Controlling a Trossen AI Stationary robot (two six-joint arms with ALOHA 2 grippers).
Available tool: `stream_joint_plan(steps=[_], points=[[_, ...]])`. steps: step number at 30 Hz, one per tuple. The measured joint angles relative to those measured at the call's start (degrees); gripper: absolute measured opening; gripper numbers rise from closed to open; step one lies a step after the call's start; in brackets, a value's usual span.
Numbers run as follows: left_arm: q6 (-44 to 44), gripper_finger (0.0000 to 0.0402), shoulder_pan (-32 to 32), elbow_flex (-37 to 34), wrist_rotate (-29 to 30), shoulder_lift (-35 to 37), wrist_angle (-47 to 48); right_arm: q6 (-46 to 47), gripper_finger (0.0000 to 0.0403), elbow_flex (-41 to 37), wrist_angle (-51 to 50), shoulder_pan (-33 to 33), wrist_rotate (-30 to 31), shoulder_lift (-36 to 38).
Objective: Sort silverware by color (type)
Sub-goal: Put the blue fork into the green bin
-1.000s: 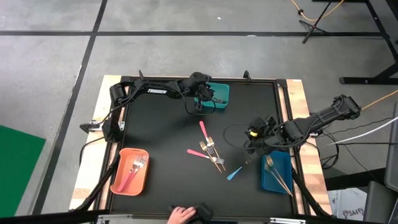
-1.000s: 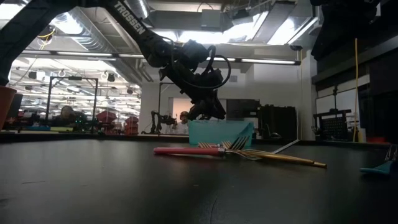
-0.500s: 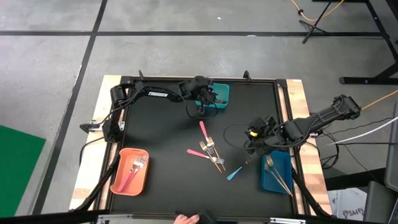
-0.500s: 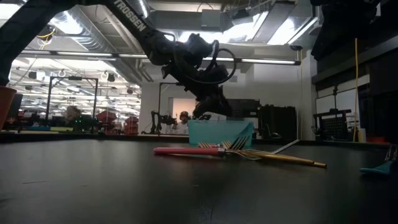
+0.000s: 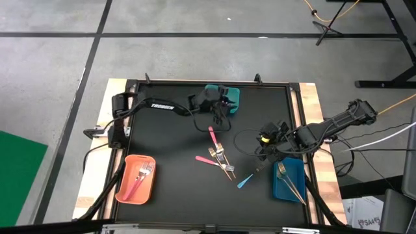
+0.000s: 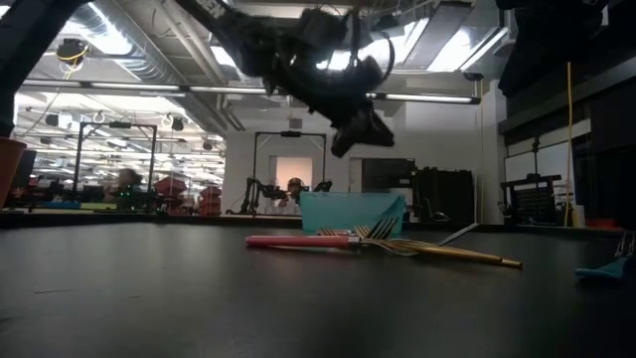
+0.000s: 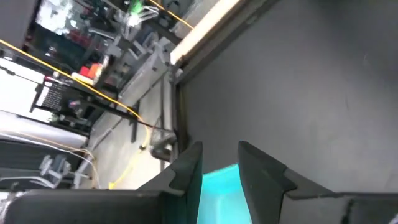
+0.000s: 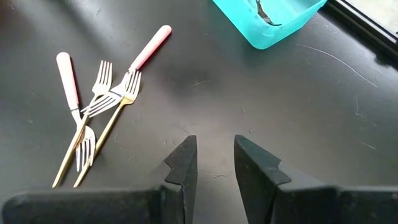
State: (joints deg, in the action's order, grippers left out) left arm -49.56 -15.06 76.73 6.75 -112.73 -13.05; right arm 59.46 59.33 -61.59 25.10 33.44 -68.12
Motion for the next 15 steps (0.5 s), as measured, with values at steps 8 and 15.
stream_joint_plan(steps=[8,15], points=[[4.5,0.0095,5.1,0.0,5.6,7.4,4.1,-0.2,0.0095,0.0,0.0,0.0,0.0,0.0],[14.5,0.0095,8.7,0.0,6.2,15.2,13.9,-3.0,0.0095,0.0,0.3,0.0,0.0,-0.6]])
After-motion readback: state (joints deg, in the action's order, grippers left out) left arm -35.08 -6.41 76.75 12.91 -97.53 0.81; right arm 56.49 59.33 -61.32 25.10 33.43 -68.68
